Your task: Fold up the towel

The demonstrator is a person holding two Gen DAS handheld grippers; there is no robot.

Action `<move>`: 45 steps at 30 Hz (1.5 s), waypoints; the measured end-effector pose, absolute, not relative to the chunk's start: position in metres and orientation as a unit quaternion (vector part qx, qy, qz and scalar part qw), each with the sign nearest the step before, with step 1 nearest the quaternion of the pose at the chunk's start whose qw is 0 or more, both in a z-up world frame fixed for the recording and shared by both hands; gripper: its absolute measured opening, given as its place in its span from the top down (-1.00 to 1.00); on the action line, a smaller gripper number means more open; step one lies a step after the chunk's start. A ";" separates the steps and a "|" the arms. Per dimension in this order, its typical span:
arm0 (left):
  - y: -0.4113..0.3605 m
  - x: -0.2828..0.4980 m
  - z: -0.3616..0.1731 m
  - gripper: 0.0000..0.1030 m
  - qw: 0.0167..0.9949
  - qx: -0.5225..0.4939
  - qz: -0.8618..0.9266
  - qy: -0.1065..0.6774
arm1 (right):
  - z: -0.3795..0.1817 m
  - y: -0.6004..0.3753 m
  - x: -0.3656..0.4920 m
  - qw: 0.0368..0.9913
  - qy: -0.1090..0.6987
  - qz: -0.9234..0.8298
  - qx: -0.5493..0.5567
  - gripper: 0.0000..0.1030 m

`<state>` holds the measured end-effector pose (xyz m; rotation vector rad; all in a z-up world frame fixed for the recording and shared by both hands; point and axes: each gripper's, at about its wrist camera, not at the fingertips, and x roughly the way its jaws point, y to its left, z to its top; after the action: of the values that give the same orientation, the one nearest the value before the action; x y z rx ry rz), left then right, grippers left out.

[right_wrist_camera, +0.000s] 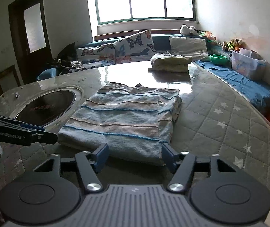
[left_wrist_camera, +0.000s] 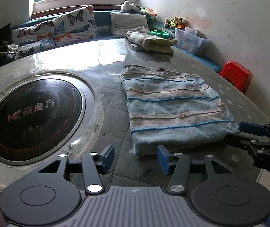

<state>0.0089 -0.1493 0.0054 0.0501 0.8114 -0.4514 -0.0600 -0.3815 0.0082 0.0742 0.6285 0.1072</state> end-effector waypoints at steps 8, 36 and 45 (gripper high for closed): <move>-0.153 0.000 0.008 -0.49 0.896 0.029 -0.223 0.382 | 0.011 -0.376 -0.066 0.951 0.304 0.050 0.034 -0.71; -0.154 -0.029 0.013 -1.00 0.901 0.049 -0.228 0.367 | 0.017 -0.361 -0.086 0.957 0.288 -0.001 0.036 -1.00; -0.152 -0.040 0.013 -1.00 0.902 0.051 -0.227 0.364 | 0.018 -0.356 -0.095 0.958 0.284 -0.003 0.040 -1.00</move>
<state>-0.0403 -0.1522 0.0132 0.1051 0.7528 -0.4700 -0.0947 -0.3557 0.0178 0.0809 0.5761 -0.0061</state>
